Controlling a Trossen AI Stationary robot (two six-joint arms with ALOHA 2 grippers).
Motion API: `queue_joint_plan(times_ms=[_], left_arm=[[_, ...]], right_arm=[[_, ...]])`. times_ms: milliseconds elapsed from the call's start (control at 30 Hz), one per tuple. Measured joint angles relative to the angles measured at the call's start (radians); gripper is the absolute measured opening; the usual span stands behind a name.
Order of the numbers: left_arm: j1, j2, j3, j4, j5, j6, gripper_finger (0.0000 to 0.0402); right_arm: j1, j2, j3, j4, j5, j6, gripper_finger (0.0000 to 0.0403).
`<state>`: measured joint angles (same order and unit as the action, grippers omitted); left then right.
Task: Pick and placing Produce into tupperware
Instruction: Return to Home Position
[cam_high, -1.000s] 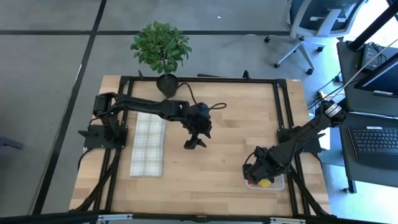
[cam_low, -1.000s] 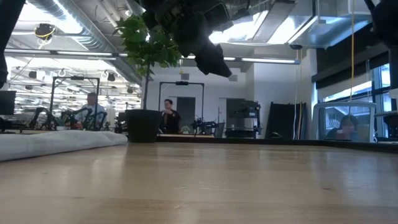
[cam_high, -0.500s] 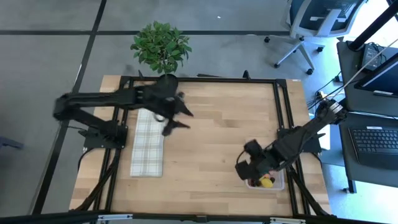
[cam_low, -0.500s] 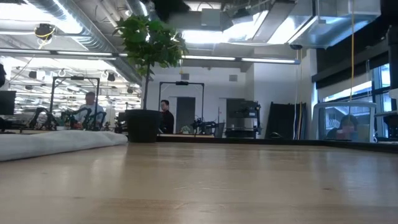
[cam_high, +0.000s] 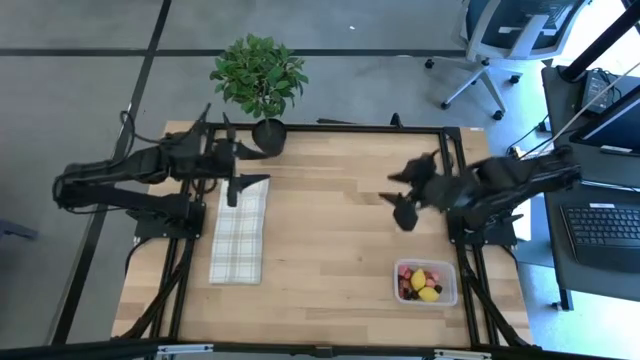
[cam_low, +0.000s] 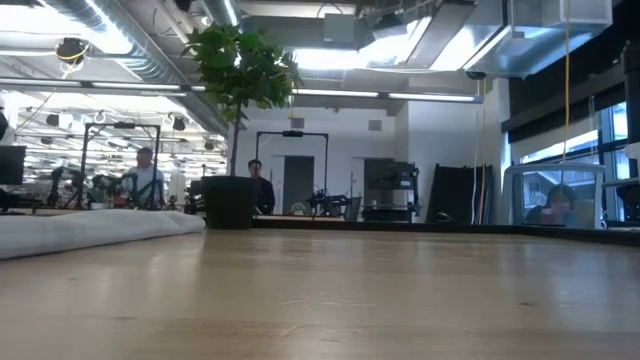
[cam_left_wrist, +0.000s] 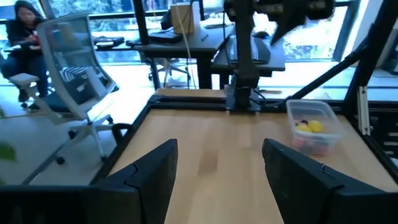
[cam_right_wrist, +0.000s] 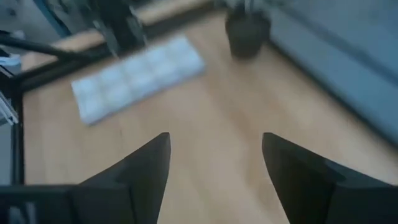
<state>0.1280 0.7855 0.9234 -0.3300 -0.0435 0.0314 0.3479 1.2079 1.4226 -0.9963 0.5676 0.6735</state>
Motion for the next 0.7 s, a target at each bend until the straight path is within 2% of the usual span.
queue_joint_plan(times_ms=[133, 267, 400, 567, 700], left_arm=[[0.01, -0.061, -0.04, -0.006, -0.048, -0.002, 0.0228], [0.023, -0.111, -0.092, 0.014, -0.177, -0.003, 0.0228], [0.045, -0.162, -0.181, 0.093, -0.266, -0.027, 0.0228], [0.078, -0.244, -0.299, 0.187, -0.269, -0.033, 0.0228], [0.102, -0.305, -0.383, 0.257, -0.269, -0.054, 0.0228]], right_arm=[[-0.096, -0.122, -0.088, 0.179, -0.019, -0.261, 0.0255], [-0.193, -0.254, -0.216, 0.318, -0.124, -0.413, 0.0255], [-0.283, -0.392, -0.372, 0.438, -0.193, -0.46, 0.0255], [-0.376, -0.558, -0.567, 0.597, -0.289, -0.498, 0.0255], [-0.436, -0.677, -0.683, 0.638, -0.338, -0.5, 0.0255]])
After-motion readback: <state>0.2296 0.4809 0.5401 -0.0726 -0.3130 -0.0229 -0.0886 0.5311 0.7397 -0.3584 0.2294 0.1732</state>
